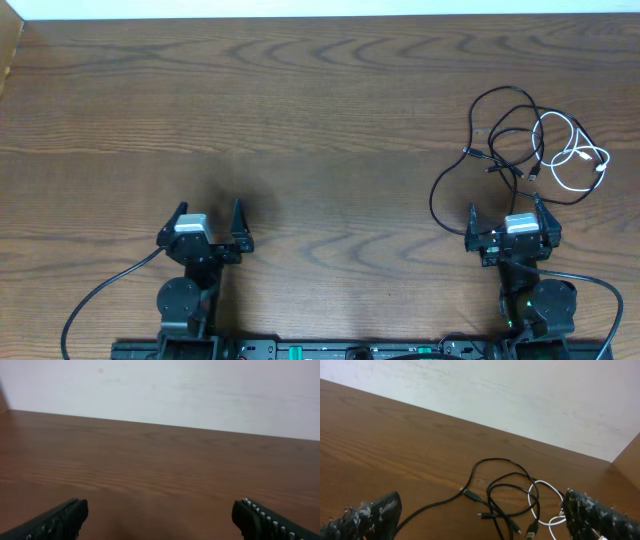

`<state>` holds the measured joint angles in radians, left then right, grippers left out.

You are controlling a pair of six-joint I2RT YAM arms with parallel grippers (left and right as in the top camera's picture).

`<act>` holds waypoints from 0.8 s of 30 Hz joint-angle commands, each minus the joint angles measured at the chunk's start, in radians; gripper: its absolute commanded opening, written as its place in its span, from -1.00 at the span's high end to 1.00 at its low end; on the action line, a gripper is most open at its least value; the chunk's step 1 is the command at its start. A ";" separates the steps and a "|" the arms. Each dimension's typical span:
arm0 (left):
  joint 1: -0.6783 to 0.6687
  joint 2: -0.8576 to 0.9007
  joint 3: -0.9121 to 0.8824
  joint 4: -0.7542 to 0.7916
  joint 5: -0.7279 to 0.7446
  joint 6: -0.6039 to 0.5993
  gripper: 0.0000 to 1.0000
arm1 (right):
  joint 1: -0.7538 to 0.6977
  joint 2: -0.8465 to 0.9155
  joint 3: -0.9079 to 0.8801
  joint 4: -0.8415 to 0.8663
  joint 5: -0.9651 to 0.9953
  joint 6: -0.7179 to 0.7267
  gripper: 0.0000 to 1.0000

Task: Untangle cables

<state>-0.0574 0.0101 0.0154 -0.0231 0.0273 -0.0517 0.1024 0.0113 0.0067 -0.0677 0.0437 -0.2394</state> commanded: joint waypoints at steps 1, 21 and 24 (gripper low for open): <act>-0.062 -0.009 -0.011 -0.048 -0.013 0.003 -0.96 | 0.002 -0.008 -0.002 -0.004 -0.002 -0.008 -0.98; -0.097 -0.009 -0.011 -0.048 -0.014 0.003 -0.96 | 0.002 -0.008 -0.002 -0.004 -0.002 -0.008 -0.98; -0.097 -0.009 -0.011 -0.048 -0.013 0.003 -0.96 | 0.002 -0.007 -0.002 -0.004 -0.002 -0.009 -0.98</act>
